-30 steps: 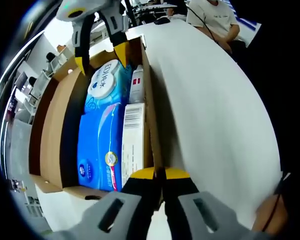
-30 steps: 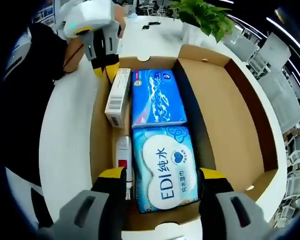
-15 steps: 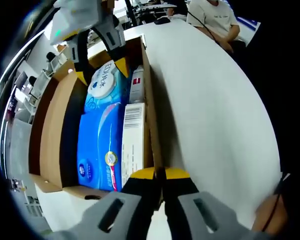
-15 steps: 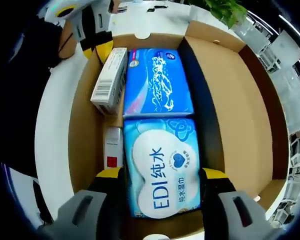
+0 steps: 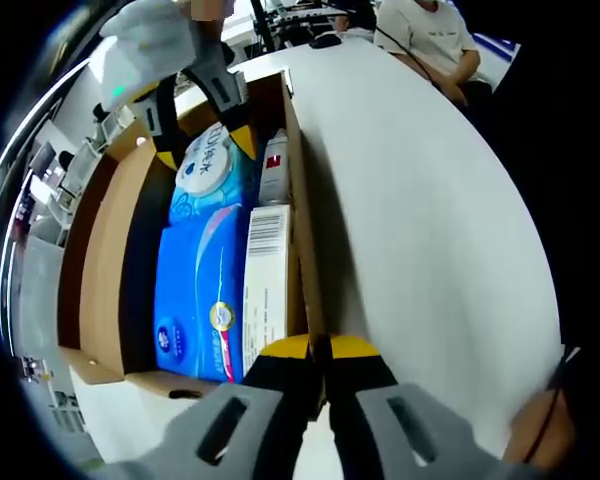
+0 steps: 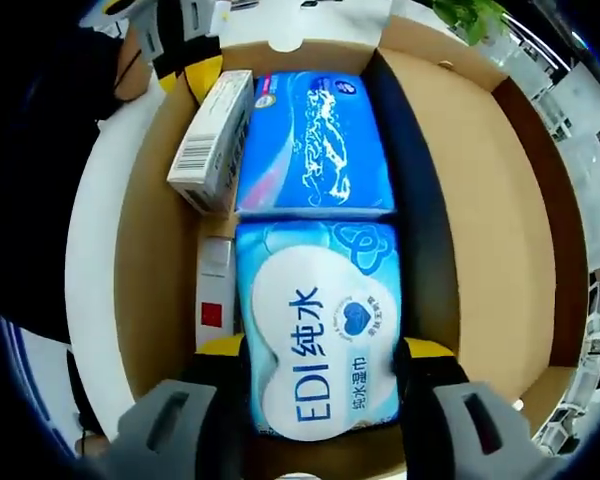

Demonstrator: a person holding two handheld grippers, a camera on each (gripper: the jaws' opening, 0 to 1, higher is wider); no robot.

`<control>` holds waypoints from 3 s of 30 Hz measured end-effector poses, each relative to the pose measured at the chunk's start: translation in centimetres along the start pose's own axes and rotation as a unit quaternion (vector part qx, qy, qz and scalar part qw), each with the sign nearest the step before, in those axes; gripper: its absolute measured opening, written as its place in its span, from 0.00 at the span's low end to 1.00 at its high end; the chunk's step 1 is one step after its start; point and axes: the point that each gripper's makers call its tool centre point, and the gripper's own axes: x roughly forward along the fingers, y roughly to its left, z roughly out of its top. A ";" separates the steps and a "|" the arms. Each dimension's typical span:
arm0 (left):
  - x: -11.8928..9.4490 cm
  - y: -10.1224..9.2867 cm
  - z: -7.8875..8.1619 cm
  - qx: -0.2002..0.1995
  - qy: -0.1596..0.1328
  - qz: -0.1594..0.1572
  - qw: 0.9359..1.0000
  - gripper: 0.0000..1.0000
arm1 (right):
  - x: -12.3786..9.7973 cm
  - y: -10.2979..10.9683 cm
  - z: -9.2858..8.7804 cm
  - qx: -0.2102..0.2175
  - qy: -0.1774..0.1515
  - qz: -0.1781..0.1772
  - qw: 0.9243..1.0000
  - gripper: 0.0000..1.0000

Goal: Operate the shoe box by opening the lid, removing the specified soft item, and placing it in the target area until the item is outside and the box remains undamaged.

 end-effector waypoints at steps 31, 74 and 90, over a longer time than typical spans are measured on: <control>0.1 0.0 -0.1 0.001 0.005 0.001 1.000 0.03 | 1.1 0.2 -0.4 -0.023 0.041 0.007 0.999 0.62; 0.7 -0.6 -0.2 0.010 0.016 -0.006 1.000 0.03 | 2.4 0.8 -0.4 -0.018 0.076 0.005 0.997 0.68; 0.7 -0.2 -0.3 0.010 0.014 -0.007 1.000 0.03 | 2.3 1.7 -0.2 -0.017 0.091 0.014 0.996 0.68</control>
